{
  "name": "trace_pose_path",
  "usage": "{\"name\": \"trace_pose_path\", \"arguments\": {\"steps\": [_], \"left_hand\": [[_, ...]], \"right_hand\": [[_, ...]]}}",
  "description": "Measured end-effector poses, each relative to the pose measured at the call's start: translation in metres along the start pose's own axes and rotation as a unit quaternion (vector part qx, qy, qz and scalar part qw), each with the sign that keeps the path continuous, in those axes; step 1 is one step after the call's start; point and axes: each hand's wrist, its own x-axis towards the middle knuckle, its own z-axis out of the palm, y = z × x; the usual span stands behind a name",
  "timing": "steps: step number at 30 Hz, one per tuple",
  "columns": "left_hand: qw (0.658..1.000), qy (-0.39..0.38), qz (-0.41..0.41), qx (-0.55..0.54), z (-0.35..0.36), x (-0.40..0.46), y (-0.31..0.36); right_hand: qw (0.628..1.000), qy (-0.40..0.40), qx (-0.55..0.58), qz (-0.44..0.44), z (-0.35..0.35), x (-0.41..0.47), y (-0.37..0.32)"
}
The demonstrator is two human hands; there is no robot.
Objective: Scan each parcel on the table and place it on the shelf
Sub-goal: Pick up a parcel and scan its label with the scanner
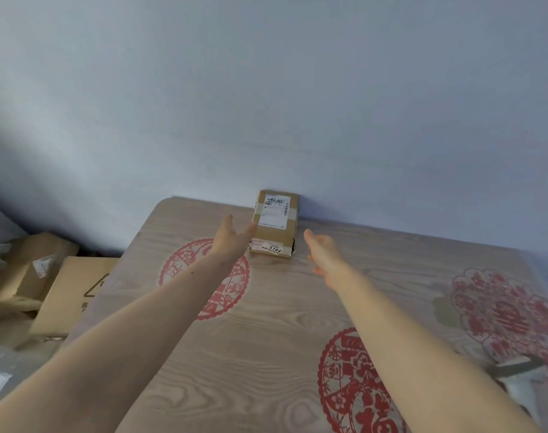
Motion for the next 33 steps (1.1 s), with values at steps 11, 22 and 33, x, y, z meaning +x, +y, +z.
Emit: {"name": "trace_pose_path", "arguments": {"steps": [11,22,33], "left_hand": [[0.999,-0.017,-0.027,0.029,0.043,0.084,-0.014],[0.998,-0.037,-0.027,0.047,0.062,0.102,-0.03],[0.994,-0.036,-0.037,0.097,0.12,0.033,-0.035]], "right_hand": [[0.997,-0.057,-0.022,0.048,0.022,0.087,0.008],[0.993,-0.094,0.0,0.077,0.027,0.106,0.021],[0.994,0.017,0.001,0.104,-0.025,0.081,0.055]]}}
